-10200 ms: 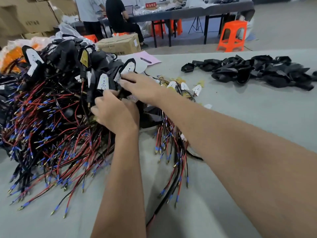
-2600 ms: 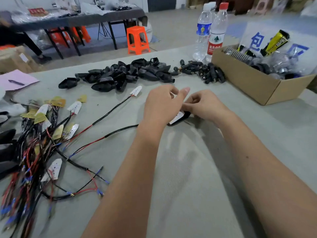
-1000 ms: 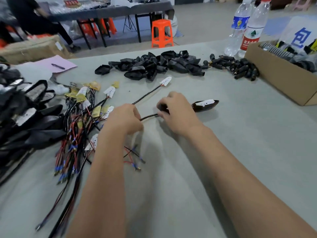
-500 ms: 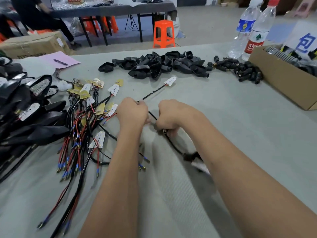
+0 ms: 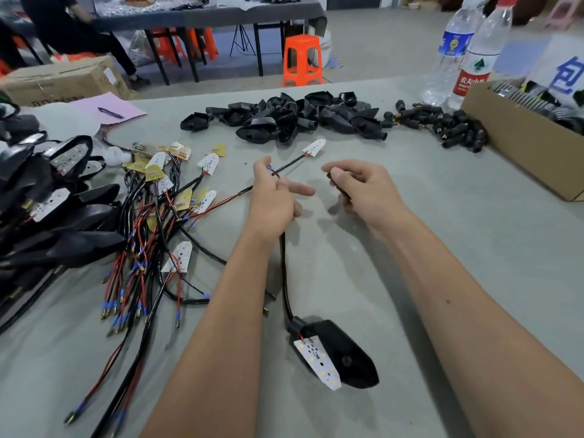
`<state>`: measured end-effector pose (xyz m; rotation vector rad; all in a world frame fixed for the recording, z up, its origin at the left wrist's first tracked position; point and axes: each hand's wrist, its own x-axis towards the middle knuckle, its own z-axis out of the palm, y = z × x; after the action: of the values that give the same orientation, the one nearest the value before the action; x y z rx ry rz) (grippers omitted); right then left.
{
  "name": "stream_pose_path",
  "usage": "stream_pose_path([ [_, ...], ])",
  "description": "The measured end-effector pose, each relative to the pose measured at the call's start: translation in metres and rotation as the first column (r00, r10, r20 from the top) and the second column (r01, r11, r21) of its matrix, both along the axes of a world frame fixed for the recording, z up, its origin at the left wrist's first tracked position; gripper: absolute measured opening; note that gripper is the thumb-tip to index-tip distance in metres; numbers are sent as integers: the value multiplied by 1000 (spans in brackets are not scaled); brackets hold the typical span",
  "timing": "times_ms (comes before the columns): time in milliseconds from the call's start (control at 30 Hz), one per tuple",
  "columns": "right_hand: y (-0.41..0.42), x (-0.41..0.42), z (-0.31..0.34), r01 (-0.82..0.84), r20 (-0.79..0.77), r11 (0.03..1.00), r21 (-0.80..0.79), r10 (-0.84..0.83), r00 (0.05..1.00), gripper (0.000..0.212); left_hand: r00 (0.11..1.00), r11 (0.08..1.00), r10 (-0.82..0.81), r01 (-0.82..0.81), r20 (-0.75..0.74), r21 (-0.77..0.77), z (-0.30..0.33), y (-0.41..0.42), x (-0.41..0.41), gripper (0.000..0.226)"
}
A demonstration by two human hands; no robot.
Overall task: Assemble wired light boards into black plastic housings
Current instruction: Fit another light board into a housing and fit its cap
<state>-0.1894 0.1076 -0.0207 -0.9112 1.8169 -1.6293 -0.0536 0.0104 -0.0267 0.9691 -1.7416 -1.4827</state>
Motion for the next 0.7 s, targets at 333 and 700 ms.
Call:
stream_pose_path([
  [333, -3, 2, -18, 110, 189, 967, -228, -67, 980, 23, 992, 983, -85, 98, -94, 152, 3, 13, -14, 29],
  [700, -7, 3, -14, 222, 413, 922, -317, -77, 907, 18, 990, 992, -117, 120, -76, 30, -1, 15, -14, 19],
])
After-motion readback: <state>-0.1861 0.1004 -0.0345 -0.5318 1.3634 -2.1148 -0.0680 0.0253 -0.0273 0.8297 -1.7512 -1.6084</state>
